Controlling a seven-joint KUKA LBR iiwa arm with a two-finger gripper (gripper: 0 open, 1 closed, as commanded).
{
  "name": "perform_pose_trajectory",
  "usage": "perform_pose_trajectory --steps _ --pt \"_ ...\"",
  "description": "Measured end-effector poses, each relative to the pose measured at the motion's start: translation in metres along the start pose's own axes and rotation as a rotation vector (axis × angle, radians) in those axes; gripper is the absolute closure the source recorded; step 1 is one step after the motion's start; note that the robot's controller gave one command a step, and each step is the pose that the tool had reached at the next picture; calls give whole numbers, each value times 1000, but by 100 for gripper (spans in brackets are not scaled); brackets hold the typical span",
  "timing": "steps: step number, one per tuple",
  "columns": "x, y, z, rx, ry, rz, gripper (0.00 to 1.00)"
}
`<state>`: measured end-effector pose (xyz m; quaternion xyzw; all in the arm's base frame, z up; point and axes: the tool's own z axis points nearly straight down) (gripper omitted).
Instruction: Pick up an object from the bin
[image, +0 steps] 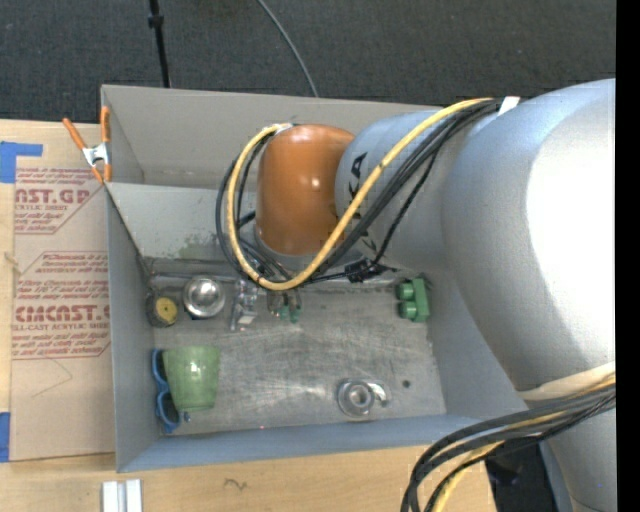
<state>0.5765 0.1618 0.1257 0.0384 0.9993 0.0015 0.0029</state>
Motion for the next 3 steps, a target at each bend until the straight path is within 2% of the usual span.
perform_pose_trajectory --steps 1,2,3 --pt "1 -1 3 2 4 1 0" --pt "12 56 32 16 4 -392 0" --pt "72 34 38 3 11 -481 0"
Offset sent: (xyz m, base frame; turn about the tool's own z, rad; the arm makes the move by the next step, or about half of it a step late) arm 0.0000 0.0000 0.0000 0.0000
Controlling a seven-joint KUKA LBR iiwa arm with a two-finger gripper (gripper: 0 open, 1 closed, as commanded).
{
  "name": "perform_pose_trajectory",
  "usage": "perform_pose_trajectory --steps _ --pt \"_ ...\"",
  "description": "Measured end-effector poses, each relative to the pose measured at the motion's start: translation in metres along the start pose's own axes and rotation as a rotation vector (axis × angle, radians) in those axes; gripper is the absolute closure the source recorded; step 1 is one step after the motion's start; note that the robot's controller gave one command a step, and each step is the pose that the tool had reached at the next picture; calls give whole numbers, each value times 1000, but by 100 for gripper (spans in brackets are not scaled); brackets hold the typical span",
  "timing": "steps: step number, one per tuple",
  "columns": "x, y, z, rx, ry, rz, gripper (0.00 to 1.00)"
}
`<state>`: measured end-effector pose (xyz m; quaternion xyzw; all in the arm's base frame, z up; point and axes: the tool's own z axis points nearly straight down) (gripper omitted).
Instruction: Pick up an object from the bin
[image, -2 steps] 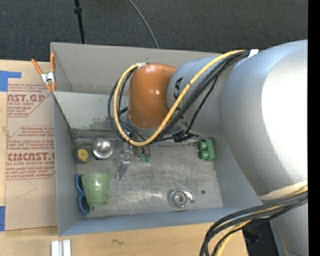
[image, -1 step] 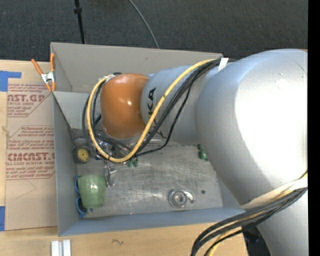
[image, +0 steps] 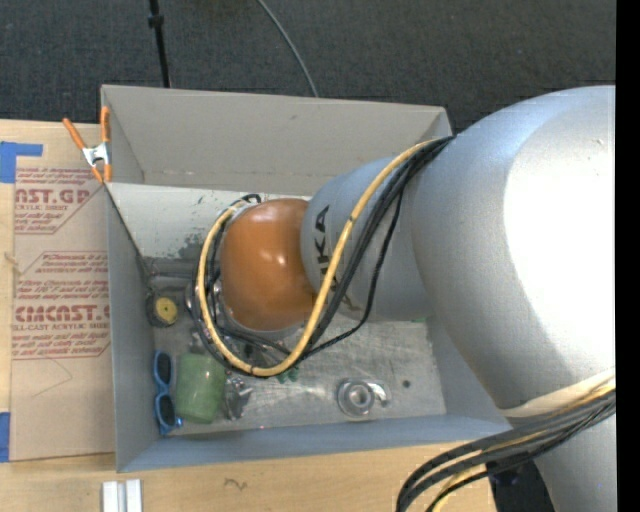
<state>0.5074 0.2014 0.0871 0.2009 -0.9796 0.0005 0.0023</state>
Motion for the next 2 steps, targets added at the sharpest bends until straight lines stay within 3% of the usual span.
perform_pose_trajectory --steps 1,2 --pt "-2 -1 -2 1 -2 1 100" --pt "-5 14 -163 1 -15 -212 100"
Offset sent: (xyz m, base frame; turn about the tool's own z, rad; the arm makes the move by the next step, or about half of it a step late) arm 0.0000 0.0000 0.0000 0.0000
